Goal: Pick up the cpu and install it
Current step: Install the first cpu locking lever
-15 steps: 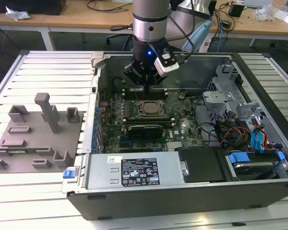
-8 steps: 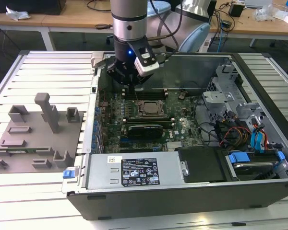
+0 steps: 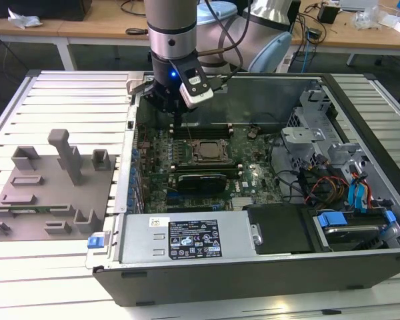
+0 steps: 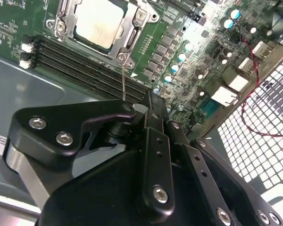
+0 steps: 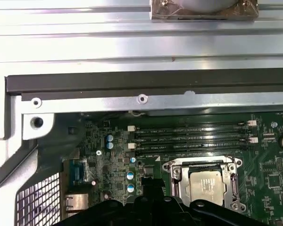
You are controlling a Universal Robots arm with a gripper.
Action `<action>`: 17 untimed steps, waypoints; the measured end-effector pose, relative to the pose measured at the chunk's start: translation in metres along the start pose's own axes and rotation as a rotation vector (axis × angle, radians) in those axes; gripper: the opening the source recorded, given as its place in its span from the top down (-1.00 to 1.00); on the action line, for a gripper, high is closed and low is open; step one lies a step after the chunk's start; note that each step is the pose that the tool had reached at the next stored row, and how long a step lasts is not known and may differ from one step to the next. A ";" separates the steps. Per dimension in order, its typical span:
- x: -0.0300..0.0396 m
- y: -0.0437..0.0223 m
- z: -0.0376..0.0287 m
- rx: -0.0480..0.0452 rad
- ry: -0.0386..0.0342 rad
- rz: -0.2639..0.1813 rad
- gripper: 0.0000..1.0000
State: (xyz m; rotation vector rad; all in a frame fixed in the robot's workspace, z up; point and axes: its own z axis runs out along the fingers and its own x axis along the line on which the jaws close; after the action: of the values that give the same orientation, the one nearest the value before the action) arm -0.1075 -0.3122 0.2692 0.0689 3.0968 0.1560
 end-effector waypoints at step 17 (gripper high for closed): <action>-0.0050 -0.0004 0.0056 -0.0641 0.0059 -0.015 0.79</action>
State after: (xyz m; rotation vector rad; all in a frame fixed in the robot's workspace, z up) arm -0.1022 -0.3123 0.2638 0.0437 3.0945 0.2552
